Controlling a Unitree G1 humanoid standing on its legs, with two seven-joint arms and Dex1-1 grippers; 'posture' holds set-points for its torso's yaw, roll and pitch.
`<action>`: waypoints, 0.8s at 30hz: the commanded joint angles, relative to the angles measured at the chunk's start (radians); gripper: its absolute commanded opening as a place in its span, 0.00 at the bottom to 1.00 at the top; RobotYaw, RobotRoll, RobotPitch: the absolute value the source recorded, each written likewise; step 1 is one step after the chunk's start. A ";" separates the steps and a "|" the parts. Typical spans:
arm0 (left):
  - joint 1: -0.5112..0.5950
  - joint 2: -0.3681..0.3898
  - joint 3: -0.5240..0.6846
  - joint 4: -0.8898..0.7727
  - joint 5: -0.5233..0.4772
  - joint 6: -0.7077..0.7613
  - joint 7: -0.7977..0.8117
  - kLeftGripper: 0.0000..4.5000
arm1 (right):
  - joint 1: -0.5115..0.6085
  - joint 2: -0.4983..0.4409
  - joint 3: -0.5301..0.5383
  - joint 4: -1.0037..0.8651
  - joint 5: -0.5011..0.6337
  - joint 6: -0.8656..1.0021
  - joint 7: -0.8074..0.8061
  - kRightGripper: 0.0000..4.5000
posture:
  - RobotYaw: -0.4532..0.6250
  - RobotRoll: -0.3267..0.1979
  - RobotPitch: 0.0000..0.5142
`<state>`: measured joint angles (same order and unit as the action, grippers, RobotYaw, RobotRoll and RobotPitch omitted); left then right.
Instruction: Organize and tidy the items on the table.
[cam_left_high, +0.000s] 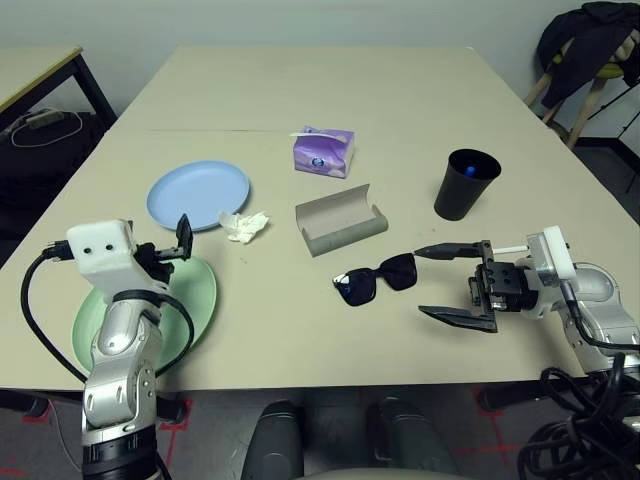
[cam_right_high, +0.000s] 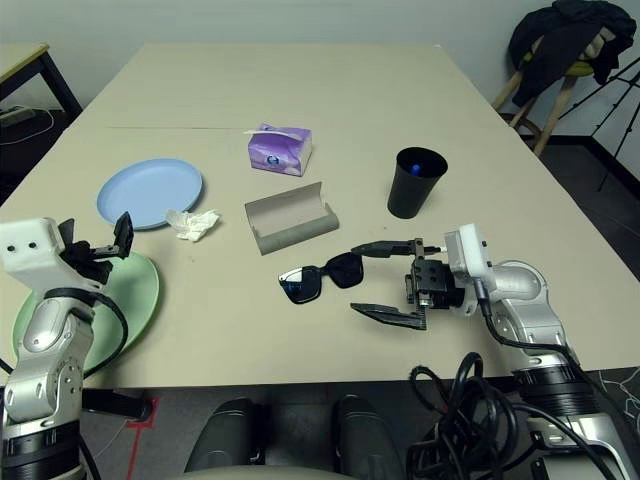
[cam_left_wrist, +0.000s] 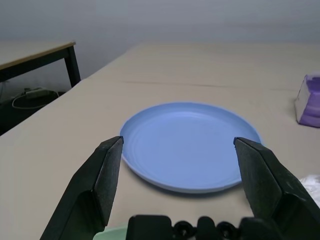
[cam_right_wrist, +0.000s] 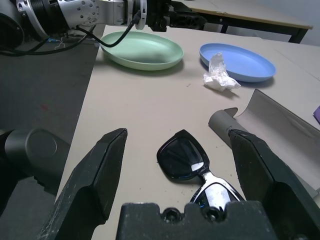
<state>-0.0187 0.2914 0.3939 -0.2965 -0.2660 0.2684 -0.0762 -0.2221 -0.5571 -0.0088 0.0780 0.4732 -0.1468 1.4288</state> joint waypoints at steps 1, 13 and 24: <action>0.002 -0.023 0.062 -0.030 -0.092 0.043 0.009 1.00 | 0.008 0.007 0.006 -0.006 0.010 -0.011 -0.002 0.99 | 0.53 0.62 0.09; 0.039 0.103 0.120 -0.086 -0.272 0.276 -0.087 1.00 | 0.009 0.020 0.006 0.012 0.009 -0.016 0.004 0.99 | 0.54 0.62 0.09; 0.073 0.324 0.236 0.052 -0.304 0.420 -0.186 1.00 | -0.006 0.015 0.005 0.029 0.003 -0.019 0.007 0.99 | 0.55 0.62 0.10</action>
<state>0.0348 0.6015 0.6172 -0.2724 -0.5691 0.6532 -0.2446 -0.2241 -0.5363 -0.0088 0.0969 0.4785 -0.1586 1.4317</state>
